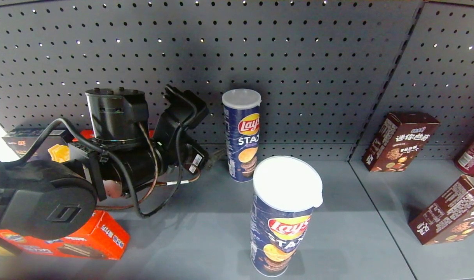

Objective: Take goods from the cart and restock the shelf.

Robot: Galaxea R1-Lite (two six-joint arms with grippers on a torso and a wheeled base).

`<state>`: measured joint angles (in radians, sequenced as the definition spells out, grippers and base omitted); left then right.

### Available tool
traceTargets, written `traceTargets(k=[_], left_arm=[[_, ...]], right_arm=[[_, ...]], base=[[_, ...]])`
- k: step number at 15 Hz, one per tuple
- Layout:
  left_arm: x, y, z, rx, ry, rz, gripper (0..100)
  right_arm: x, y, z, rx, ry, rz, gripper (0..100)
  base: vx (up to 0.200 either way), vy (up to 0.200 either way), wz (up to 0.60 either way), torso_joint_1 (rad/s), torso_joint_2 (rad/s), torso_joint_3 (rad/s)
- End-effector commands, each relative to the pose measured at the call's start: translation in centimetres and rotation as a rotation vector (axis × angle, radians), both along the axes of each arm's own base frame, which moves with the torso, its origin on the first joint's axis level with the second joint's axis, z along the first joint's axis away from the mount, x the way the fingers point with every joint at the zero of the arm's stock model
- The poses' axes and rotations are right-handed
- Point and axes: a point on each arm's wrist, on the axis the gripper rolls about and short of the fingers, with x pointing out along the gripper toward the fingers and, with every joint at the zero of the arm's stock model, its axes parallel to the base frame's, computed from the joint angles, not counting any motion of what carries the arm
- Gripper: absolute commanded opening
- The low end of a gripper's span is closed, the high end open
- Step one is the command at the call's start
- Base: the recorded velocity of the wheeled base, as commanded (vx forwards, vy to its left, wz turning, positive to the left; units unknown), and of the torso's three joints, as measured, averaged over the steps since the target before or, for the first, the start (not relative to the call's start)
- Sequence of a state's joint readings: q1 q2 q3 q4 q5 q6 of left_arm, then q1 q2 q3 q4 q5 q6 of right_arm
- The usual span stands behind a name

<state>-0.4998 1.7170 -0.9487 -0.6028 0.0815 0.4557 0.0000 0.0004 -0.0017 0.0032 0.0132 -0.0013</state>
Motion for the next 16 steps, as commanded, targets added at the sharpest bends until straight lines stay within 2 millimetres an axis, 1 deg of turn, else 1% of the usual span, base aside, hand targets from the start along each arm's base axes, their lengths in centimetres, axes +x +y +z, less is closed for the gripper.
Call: traceTargets(k=[1, 5, 8, 11, 14, 16], left_arm=[[0.3, -0.4, -0.3, 0.003, 0.006, -0.007, 100], [1.0, -1.3, -0.4, 0.002, 0.006, -0.013, 100], [1.4, -1.5, -0.6, 0.002, 0.009, 0.0, 100], [1.4, -1.3, -0.6, 0.001, 0.008, 0.005, 100], [1.6, -0.7, -0.8, 0.007, 0.015, 0.031, 100], [1.2, -0.4, -0.4, 0.0, 0.006, 0.036, 100]], right_arm=[[0.0, 0.0, 0.0, 0.0, 0.001, 0.001, 100], [0.0, 0.0, 0.0, 0.0, 0.001, 0.001, 100], [0.0, 0.0, 0.0, 0.0, 0.0, 0.001, 100], [0.0, 0.0, 0.0, 0.0, 0.001, 0.001, 100], [0.0, 0.0, 0.0, 0.0, 0.0, 0.001, 100], [0.0, 0.0, 0.0, 0.0, 0.0, 0.001, 100]], base=[[0.0, 0.0, 0.0, 0.0, 0.0, 0.0], [0.0, 0.0, 0.0, 0.0, 0.0, 0.0], [0.0, 0.0, 0.0, 0.0, 0.0, 0.0], [0.0, 0.0, 0.0, 0.0, 0.0, 0.0], [0.0, 0.0, 0.0, 0.0, 0.0, 0.0], [0.0, 0.0, 0.0, 0.0, 0.0, 0.0]])
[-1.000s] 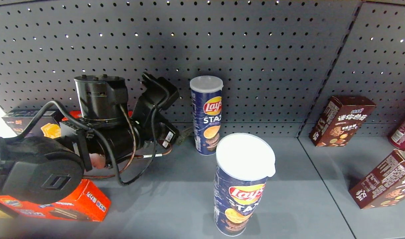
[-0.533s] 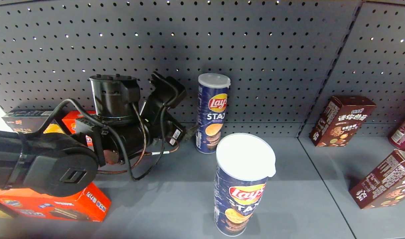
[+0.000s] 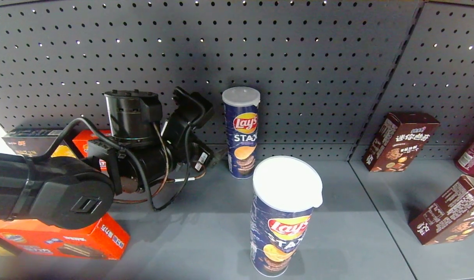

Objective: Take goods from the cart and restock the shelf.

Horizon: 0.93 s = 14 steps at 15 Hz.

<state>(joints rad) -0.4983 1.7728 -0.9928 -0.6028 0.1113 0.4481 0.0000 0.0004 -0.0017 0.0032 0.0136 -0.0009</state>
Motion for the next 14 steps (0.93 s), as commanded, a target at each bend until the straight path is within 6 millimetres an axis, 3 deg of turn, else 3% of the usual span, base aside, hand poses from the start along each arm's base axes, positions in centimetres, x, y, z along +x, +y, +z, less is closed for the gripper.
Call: traceTargets(k=[1, 5, 14], left_arm=[[-0.7, 0.6, 0.5, -0.005, -0.012, 0.003, 100], [-1.2, 1.4, -0.1, 0.01, 0.009, 0.046, 100], [0.7, 0.1, -1.9, 0.037, 0.05, 0.063, 100]], right_arm=[[0.0, 0.0, 0.0, -0.001, 0.0, 0.0, 100], [0.0, 0.0, 0.0, 0.001, 0.0, 0.0, 100], [0.0, 0.0, 0.0, -0.001, 0.0, 0.0, 100]], base=[[0.0, 0.0, 0.0, 0.0, 0.0, 0.0], [0.0, 0.0, 0.0, 0.0, 0.0, 0.0], [0.0, 0.0, 0.0, 0.0, 0.0, 0.0]])
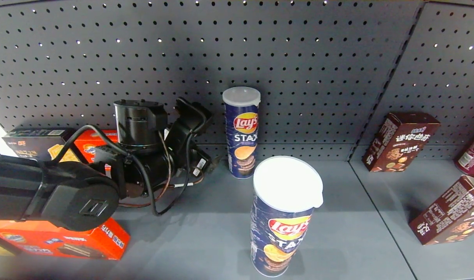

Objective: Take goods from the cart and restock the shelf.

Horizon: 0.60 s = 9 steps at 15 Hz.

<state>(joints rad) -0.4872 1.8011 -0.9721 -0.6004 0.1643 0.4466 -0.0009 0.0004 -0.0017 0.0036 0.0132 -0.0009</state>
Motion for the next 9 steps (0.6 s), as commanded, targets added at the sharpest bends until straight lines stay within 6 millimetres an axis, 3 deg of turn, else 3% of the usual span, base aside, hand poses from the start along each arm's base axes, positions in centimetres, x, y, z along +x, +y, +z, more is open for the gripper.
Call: traceTargets(k=[1, 3, 5, 7, 9], left_arm=[[0.1, -0.1, -0.3, 0.004, 0.008, -0.001, 100], [-1.1, 0.5, 1.4, -0.016, -0.033, -0.002, 100], [-3.6, 1.9, 3.7, -0.043, -0.084, -0.006, 100], [-7.1, 3.8, 5.6, -0.056, -0.102, -0.005, 100], [-13.0, 6.0, 7.9, -0.138, -0.102, -0.031, 100]], right_arm=[[0.0, 0.0, 0.0, 0.001, -0.001, 0.001, 100], [0.0, 0.0, 0.0, -0.001, -0.001, 0.001, 100], [0.0, 0.0, 0.0, -0.001, 0.001, 0.001, 100], [0.0, 0.0, 0.0, -0.001, -0.001, 0.001, 100], [0.0, 0.0, 0.0, -0.001, -0.001, 0.001, 100]], base=[[0.0, 0.0, 0.0, 0.0, 0.0, 0.0], [0.0, 0.0, 0.0, 0.0, 0.0, 0.0], [0.0, 0.0, 0.0, 0.0, 0.0, 0.0], [0.0, 0.0, 0.0, 0.0, 0.0, 0.0], [0.0, 0.0, 0.0, 0.0, 0.0, 0.0]])
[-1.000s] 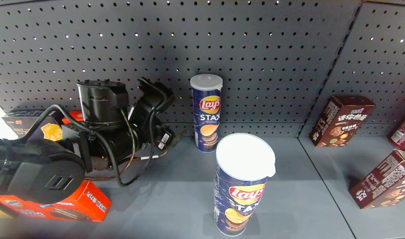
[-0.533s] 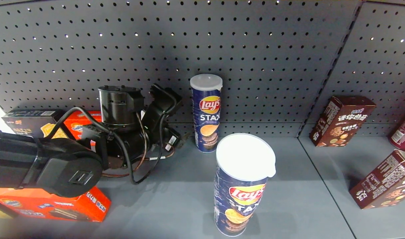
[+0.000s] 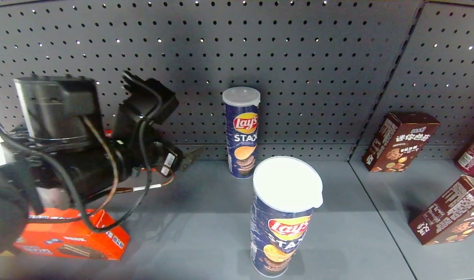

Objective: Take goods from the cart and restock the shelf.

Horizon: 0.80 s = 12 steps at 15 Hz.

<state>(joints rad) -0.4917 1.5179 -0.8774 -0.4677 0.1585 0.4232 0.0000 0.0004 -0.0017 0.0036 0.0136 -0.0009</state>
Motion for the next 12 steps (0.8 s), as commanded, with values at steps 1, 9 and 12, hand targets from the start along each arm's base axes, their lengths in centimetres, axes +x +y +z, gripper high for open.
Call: traceTargets(k=[1, 9, 12], left_arm=[[-8.3, 3.4, 3.3, -0.123, -0.064, -0.036, 100], [-17.9, 8.7, 2.2, -0.288, -0.206, -0.1, 100], [-22.5, 12.0, -0.3, -0.258, -0.192, -0.01, 100]], right_arm=[[0.0, 0.0, 0.0, 0.001, -0.001, 0.0, 100], [0.0, 0.0, 0.0, -0.001, 0.001, 0.0, 100], [0.0, 0.0, 0.0, -0.001, -0.001, 0.0, 100]], base=[[0.0, 0.0, 0.0, 0.0, 0.0, 0.0], [0.0, 0.0, 0.0, 0.0, 0.0, 0.0], [0.0, 0.0, 0.0, 0.0, 0.0, 0.0]])
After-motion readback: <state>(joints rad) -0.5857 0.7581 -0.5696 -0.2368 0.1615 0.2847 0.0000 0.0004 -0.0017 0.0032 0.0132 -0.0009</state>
